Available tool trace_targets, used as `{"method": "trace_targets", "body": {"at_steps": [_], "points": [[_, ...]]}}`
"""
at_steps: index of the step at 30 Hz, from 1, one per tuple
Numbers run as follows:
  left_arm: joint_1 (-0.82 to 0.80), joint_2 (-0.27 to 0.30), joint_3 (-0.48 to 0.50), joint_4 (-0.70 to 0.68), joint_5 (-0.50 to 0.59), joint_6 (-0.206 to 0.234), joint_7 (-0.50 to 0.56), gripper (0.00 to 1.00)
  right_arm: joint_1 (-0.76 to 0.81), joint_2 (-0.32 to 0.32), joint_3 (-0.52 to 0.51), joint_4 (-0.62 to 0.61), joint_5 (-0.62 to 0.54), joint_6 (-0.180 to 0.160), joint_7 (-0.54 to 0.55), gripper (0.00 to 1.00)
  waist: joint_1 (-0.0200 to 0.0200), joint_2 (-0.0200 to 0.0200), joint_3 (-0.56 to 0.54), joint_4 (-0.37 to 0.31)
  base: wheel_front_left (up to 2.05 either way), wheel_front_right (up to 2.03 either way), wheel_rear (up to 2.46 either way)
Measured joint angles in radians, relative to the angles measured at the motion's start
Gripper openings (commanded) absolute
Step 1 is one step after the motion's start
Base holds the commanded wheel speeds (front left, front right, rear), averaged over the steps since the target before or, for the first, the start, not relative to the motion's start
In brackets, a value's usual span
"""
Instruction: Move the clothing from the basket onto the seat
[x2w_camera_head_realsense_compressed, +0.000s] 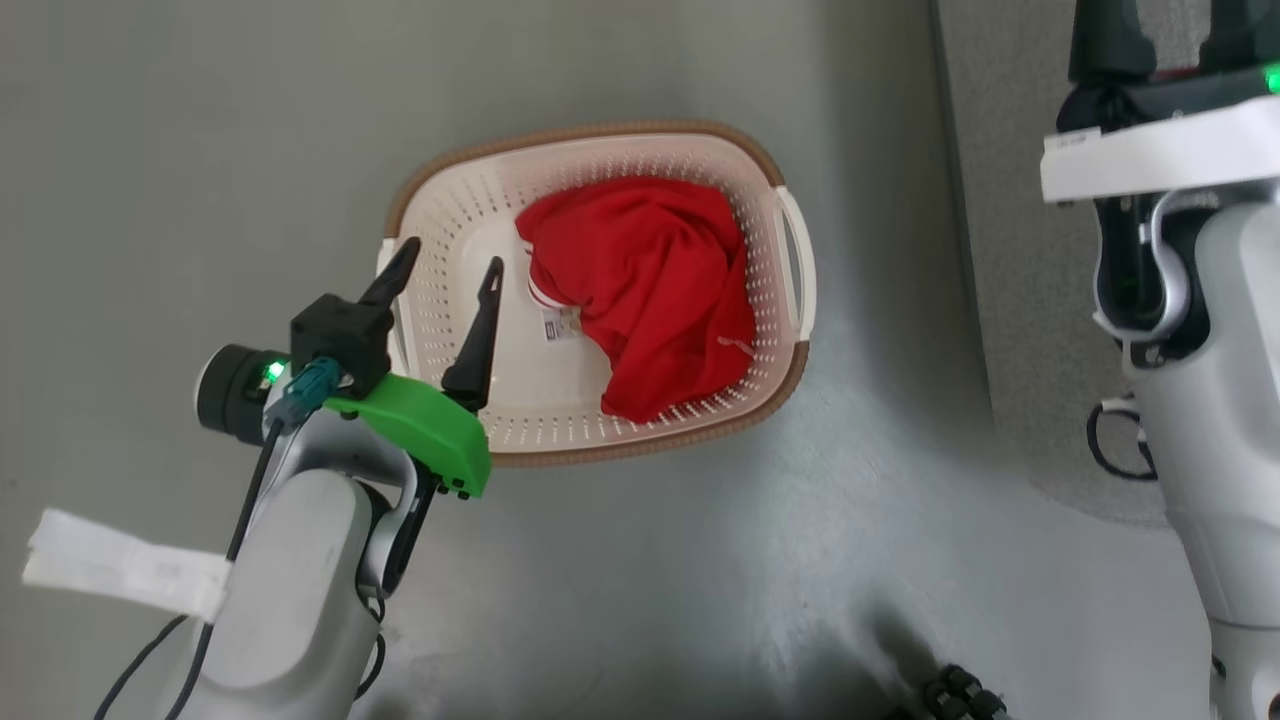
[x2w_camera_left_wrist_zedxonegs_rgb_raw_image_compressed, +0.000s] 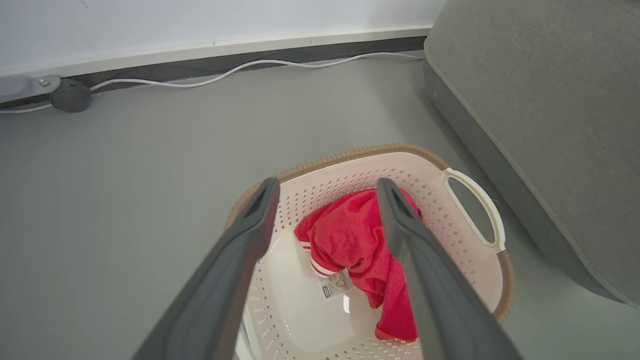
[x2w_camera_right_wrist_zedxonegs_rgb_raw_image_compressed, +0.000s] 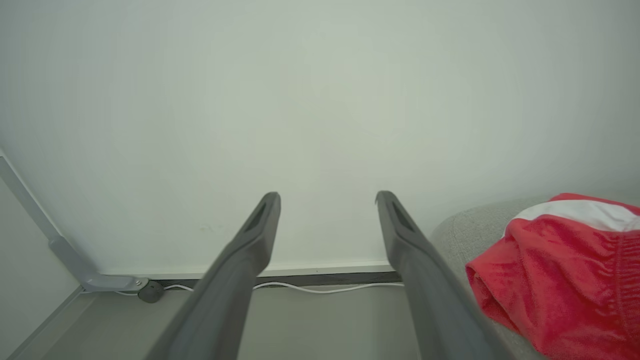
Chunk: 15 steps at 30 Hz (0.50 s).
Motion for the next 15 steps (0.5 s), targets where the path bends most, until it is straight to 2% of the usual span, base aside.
{"method": "trace_targets", "body": {"at_steps": [6,15], "points": [[-0.054,-0.002,-0.036,0.048,0.04,-0.023,0.023,1.0,-0.087,0.008,0.007,-0.017,-0.008,0.005,0.0,1.0,0.0,0.0,0.085,-0.017,0.0,0.0,0.0],[-0.165,-0.009,-0.06,0.097,0.057,-0.035,0.035,1.0,-0.19,0.038,0.021,-0.03,-0.009,0.022,0.0,1.0,0.0,0.0,0.211,-0.05,0.0,0.0,0.0]]}}
